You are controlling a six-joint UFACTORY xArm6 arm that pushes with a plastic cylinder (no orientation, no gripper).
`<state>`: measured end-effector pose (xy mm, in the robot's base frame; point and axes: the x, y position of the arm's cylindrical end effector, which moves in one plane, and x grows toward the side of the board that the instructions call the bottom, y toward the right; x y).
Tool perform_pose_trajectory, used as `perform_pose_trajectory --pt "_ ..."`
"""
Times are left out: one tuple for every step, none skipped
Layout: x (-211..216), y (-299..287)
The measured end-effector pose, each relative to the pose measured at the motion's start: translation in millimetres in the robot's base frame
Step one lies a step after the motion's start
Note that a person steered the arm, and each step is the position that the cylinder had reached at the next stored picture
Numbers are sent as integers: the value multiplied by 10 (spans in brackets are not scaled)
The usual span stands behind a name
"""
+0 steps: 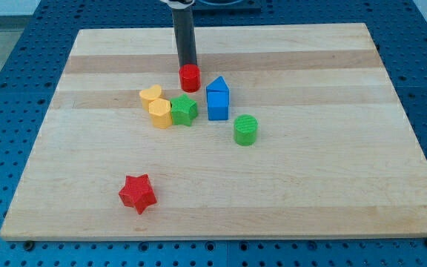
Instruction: Place the red circle top left to the triangle
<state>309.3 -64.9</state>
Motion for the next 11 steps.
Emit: perform_pose_trajectory --pt "0 -40" --pt "0 -609" --pt "24 -1226" --pt "292 -1498" --pt "626 -1516" --pt "885 -1416" --pt "1043 -1291" --pt "1209 -1150" --pt "1235 -946" --pt "1235 -905" --pt "1235 -871"
